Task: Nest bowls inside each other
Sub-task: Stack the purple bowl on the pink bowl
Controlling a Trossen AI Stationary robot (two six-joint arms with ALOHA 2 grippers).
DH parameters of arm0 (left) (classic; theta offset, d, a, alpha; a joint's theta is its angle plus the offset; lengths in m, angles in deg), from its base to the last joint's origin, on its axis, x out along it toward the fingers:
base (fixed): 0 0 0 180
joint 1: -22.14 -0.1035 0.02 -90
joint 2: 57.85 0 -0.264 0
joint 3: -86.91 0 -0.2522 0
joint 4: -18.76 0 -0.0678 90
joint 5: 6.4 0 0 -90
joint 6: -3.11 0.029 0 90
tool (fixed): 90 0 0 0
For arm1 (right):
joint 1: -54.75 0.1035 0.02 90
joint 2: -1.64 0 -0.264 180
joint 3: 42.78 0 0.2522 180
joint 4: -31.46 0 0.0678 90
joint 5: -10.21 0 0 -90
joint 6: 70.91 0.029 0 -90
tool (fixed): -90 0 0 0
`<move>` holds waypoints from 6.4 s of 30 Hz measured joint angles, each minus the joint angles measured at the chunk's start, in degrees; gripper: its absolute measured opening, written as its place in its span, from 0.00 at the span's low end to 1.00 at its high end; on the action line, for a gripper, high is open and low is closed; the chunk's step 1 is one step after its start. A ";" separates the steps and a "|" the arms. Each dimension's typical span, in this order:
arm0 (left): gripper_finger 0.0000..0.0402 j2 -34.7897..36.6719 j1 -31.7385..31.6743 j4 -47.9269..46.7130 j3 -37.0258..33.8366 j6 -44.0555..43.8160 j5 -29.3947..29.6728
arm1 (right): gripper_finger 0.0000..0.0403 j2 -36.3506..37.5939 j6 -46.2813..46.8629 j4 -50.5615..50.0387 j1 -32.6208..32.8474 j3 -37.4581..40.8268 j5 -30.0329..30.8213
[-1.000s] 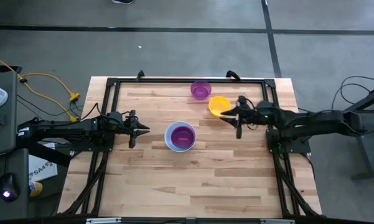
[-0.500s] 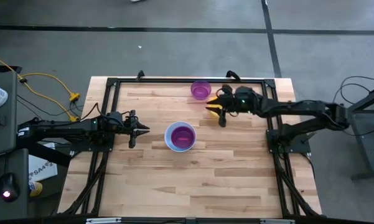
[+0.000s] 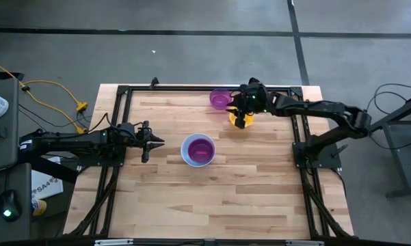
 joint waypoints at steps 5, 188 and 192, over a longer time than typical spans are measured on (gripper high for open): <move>0.17 -0.01 -0.02 0.00 0.00 -0.01 0.00 | 0.23 -4.02 -0.65 -0.08 -1.63 -1.22 -1.33; 0.17 0.01 0.00 0.00 0.00 0.00 0.02 | 0.01 -36.78 -20.48 -47.27 3.53 -48.24 12.63; 0.17 -0.01 0.00 0.00 0.00 0.00 0.00 | 0.01 -36.78 -20.33 -49.47 5.10 -49.52 12.65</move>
